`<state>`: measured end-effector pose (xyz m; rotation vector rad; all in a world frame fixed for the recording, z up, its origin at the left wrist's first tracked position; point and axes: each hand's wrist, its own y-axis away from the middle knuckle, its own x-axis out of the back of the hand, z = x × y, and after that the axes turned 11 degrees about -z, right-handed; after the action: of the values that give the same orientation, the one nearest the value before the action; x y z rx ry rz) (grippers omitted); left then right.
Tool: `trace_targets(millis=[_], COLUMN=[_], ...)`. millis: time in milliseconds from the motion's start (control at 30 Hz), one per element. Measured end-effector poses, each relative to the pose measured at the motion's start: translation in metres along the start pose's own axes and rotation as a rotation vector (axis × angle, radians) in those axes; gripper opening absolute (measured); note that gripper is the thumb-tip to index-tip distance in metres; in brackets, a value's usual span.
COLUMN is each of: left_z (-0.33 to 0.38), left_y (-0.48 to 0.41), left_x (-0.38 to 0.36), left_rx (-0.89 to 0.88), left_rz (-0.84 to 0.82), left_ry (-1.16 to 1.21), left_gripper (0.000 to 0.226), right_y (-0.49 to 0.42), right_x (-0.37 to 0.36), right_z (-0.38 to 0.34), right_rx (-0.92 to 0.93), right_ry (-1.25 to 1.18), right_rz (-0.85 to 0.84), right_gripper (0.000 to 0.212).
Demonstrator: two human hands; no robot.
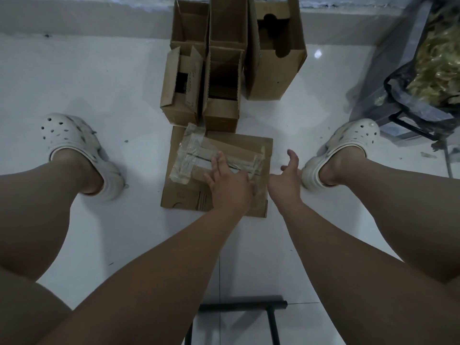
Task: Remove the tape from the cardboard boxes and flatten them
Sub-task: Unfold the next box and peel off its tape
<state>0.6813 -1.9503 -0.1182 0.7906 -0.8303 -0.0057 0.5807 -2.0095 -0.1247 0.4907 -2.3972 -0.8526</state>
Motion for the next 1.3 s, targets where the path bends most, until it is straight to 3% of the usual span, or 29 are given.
trace_targets(millis=[100, 233, 667, 867, 1100, 1200, 1300], left_z=[0.002, 0.007, 0.0, -0.005, -0.011, -0.013, -0.014], left_y=[0.0, -0.003, -0.005, -0.003, -0.006, -0.005, -0.003], left_x=[0.003, 0.011, 0.011, 0.019, 0.03, 0.029, 0.025], left_rx=[0.012, 0.027, -0.001, -0.044, -0.08, -0.074, -0.092], left_rz=[-0.046, -0.118, -0.079, -0.052, -0.03, -0.016, -0.005], left_ry=[-0.047, -0.079, -0.14, -0.265, -0.338, -0.341, -0.344], left_gripper=[0.025, 0.026, 0.025, 0.03, 0.034, 0.036, 0.032], right_y=[0.004, 0.004, -0.003, -0.004, -0.004, -0.003, -0.006], right_x=[-0.002, -0.003, -0.003, -0.007, -0.001, -0.002, 0.001], right_z=[0.009, 0.011, 0.011, 0.004, 0.001, -0.001, -0.001], right_rx=[-0.018, 0.017, -0.103, -0.027, -0.078, -0.071, -0.076], right_ry=[-0.01, -0.048, -0.13, 0.048, -0.128, -0.061, 0.002], right_rz=[-0.205, -0.328, -0.416, -0.385, -0.427, -0.444, -0.426], right_gripper=[0.087, 0.082, 0.071, 0.08, 0.077, 0.088, 0.084])
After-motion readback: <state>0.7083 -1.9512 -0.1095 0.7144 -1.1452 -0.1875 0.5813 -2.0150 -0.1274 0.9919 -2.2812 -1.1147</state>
